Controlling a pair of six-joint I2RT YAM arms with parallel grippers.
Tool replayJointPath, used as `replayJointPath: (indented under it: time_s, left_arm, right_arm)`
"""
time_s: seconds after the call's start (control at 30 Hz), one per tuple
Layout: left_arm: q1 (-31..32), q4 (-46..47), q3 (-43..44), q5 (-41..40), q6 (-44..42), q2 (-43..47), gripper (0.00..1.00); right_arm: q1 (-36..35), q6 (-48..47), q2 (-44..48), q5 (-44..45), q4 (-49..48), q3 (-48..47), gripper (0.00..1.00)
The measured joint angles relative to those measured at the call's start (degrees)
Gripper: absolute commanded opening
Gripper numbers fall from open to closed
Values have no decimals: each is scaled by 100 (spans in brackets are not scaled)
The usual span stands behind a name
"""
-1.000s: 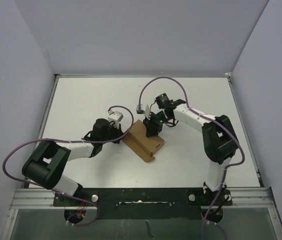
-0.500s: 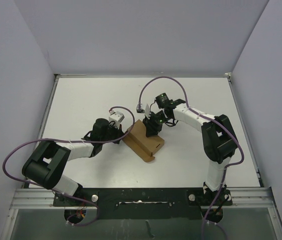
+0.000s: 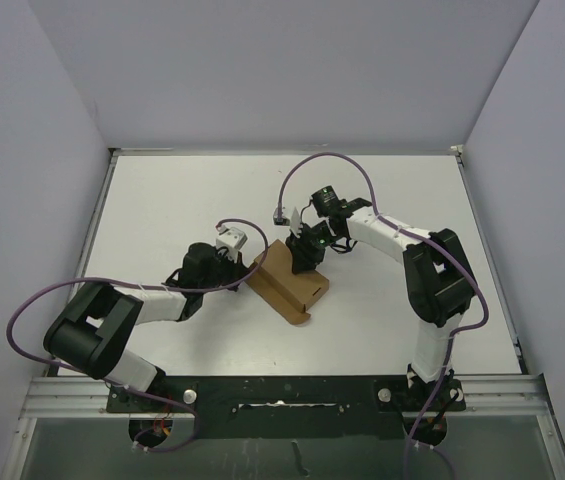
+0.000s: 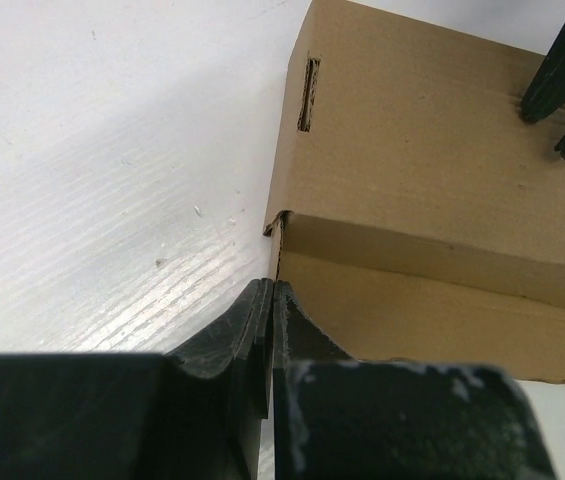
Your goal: Fold the paper box
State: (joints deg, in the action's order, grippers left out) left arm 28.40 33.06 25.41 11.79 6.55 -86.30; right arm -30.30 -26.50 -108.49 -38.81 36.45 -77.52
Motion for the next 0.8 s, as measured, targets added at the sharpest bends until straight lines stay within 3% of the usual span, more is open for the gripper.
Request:
replayJointPath:
  time_s: [0.8]
  left_arm:
    - [-107,-841,769,199,118,-42,3]
  right_arm:
    - [-13,0,-7,-39,-85,0,25]
